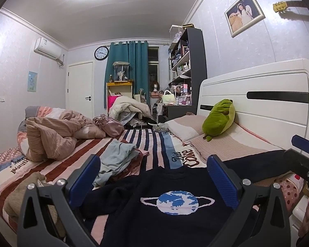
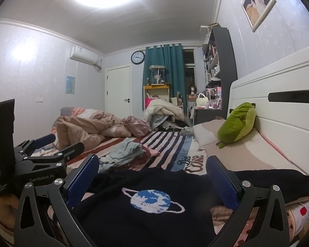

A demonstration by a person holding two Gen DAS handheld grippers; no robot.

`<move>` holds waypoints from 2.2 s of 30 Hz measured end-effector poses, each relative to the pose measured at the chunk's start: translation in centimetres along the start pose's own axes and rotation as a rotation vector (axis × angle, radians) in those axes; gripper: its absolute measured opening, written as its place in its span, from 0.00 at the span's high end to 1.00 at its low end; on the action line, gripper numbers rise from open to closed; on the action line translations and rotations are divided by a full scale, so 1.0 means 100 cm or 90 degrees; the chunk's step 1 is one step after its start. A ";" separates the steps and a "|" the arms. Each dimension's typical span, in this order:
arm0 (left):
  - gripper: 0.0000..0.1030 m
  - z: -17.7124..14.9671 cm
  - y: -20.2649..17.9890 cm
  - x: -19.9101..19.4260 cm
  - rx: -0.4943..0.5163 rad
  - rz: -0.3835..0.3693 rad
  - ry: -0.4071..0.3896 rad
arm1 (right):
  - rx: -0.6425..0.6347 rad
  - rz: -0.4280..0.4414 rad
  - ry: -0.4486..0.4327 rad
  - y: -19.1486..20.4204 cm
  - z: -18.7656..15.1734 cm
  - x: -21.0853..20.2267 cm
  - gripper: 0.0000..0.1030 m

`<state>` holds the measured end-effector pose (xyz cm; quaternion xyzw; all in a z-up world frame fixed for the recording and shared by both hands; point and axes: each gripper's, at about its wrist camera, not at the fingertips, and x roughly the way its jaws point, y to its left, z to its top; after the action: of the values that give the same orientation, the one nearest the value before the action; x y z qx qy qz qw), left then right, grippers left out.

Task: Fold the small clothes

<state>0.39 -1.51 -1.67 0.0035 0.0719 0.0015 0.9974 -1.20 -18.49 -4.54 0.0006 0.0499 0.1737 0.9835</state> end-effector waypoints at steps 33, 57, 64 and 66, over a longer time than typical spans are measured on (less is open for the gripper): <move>0.12 -0.165 0.175 0.103 -0.104 0.087 0.334 | 0.014 0.056 0.298 0.039 -0.111 0.194 0.10; 0.89 -0.032 0.155 0.061 -0.043 0.027 0.110 | 0.037 0.070 0.253 0.015 -0.098 0.155 0.10; 0.89 0.001 0.057 0.079 0.033 -0.146 0.085 | 0.071 0.046 0.210 -0.022 -0.087 0.125 0.10; 0.89 -0.005 0.028 0.095 0.014 -0.234 0.122 | 0.073 0.030 0.204 -0.035 -0.088 0.115 0.10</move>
<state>9.68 1.28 -3.46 0.0010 0.1660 -0.1813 0.9693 9.92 -17.99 -14.46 0.0304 0.2156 0.1915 0.9570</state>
